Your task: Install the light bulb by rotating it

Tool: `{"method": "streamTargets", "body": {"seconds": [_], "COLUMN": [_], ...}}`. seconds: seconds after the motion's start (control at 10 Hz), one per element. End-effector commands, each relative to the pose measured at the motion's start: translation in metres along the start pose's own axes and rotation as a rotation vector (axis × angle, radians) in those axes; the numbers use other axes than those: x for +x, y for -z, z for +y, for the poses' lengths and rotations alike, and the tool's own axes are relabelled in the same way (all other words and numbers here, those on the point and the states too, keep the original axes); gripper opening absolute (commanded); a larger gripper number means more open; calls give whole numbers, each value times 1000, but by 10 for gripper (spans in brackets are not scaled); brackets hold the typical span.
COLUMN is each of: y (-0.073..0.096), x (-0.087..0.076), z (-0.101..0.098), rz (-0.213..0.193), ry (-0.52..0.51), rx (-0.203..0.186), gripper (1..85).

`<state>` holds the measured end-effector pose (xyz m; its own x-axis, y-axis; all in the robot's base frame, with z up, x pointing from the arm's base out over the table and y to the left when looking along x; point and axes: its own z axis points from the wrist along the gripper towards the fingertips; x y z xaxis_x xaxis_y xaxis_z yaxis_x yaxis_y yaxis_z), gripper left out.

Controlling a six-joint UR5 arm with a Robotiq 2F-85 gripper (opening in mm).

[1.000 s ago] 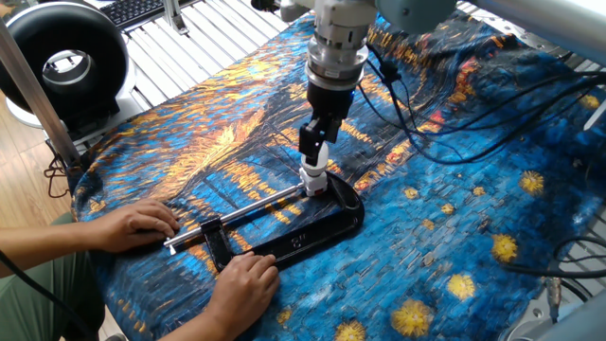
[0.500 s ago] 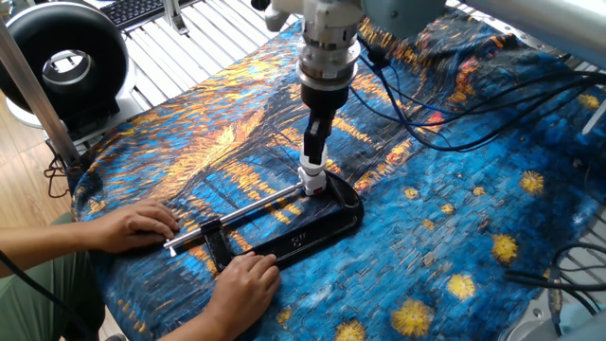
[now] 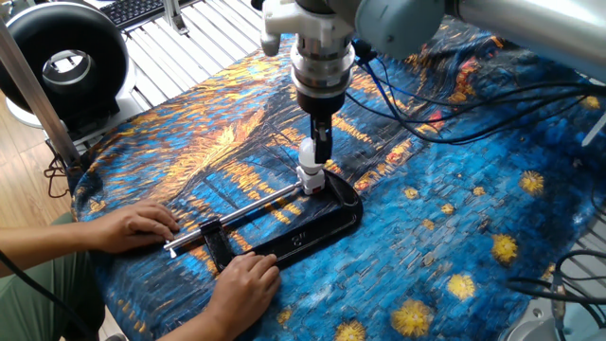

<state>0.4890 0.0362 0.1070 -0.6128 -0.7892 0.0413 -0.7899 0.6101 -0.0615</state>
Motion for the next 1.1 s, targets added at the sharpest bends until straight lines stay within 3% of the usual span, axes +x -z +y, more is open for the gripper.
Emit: {"method": "streamTargets", "body": {"seconds": [0.0, 0.3, 0.4, 0.5, 0.6, 0.7, 0.8, 0.9, 1.0], "y": [12, 50, 63, 74, 84, 92, 99, 100, 95], "x": [17, 36, 29, 21, 1, 2, 6, 5, 9], "z": [0, -6, -11, -18, -27, -28, -31, -33, -37], "rz": [38, 52, 22, -10, -88, -86, -76, -65, -39], "ry": [-23, -334, -464, -608, -793, -865, -922, -992, -1019], "rx": [21, -20, -19, -3, 0, -4, 13, 28, 28], "gripper": [627, 500, 440, 310, 163, 80, 63, 10, 10]}}
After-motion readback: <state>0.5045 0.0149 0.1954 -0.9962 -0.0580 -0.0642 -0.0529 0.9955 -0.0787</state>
